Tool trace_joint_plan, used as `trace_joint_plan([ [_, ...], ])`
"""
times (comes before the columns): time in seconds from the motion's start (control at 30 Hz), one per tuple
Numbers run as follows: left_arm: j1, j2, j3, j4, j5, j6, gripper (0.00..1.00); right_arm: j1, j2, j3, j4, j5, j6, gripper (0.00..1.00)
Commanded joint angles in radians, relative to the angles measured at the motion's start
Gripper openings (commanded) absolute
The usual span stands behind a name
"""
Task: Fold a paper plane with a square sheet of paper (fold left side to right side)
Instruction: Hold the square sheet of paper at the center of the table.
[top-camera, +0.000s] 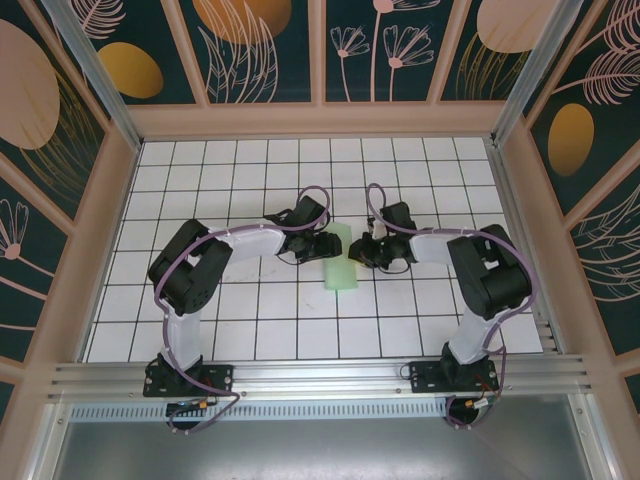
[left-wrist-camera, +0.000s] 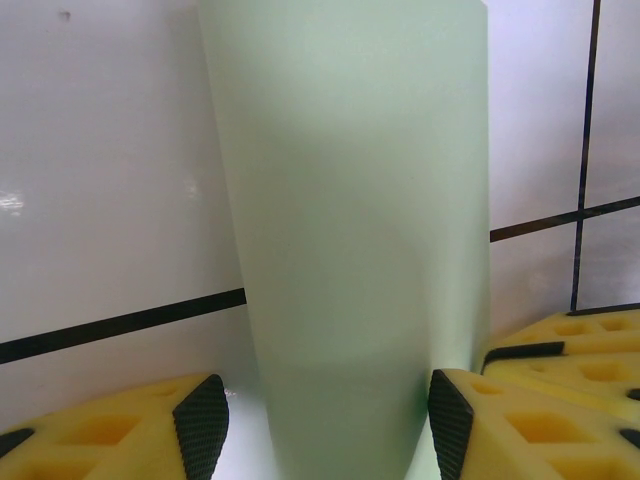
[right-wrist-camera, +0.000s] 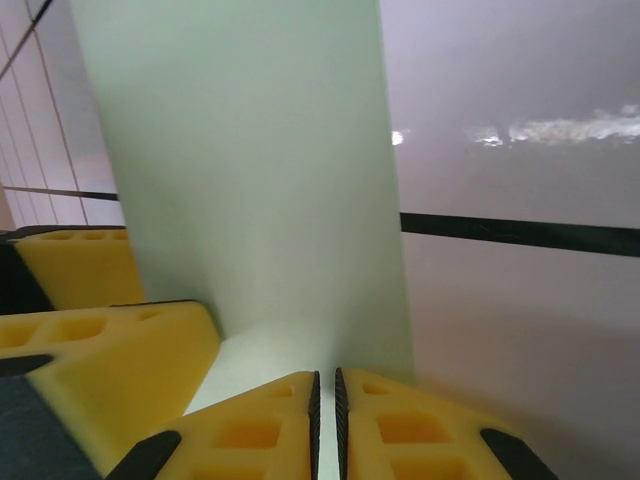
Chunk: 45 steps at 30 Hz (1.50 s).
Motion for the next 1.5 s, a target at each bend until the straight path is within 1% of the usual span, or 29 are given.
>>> trace_joint_plan([
  [0.0,-0.02,0.093,-0.011,0.053,-0.019,0.025,0.6,0.011,0.03,0.027,-0.022,0.002,0.001,0.17],
  [0.17,-0.02,0.083,-0.012,0.053,-0.026,0.026,0.6,0.016,0.054,0.042,-0.066,0.029,-0.016,0.17],
  [0.27,-0.02,0.059,-0.012,0.036,-0.051,0.037,0.62,0.017,0.069,0.053,-0.108,0.054,-0.033,0.17],
  [0.5,-0.016,-0.075,-0.005,-0.049,-0.159,0.075,0.73,0.017,0.093,0.062,-0.155,0.083,-0.055,0.17],
  [0.63,-0.004,-0.164,-0.01,-0.075,-0.189,0.083,0.74,0.019,0.095,0.065,-0.162,0.09,-0.059,0.17],
  [0.7,-0.001,-0.203,-0.022,-0.058,-0.171,0.084,0.72,0.019,0.096,0.065,-0.162,0.091,-0.059,0.17],
  [0.77,0.0,-0.223,-0.043,-0.004,-0.107,0.079,0.68,0.02,0.096,0.065,-0.164,0.093,-0.061,0.17],
  [0.8,0.0,-0.228,-0.056,0.039,-0.057,0.073,0.66,0.021,0.096,0.067,-0.165,0.093,-0.062,0.17],
  [0.9,-0.001,-0.214,-0.085,0.159,0.065,0.036,0.59,0.02,0.098,0.07,-0.168,0.096,-0.064,0.17],
  [1.03,-0.004,-0.152,-0.074,0.209,0.136,0.018,0.54,0.021,0.099,0.071,-0.167,0.096,-0.063,0.17],
  [1.17,-0.003,-0.105,-0.081,0.245,0.157,-0.002,0.53,0.022,0.099,0.072,-0.169,0.097,-0.061,0.17],
  [1.33,-0.003,-0.067,-0.093,0.247,0.145,-0.003,0.51,0.023,0.101,0.074,-0.17,0.099,-0.061,0.17],
  [1.47,-0.003,-0.044,-0.101,0.206,0.096,0.014,0.51,0.025,0.1,0.074,-0.176,0.106,-0.064,0.17],
])
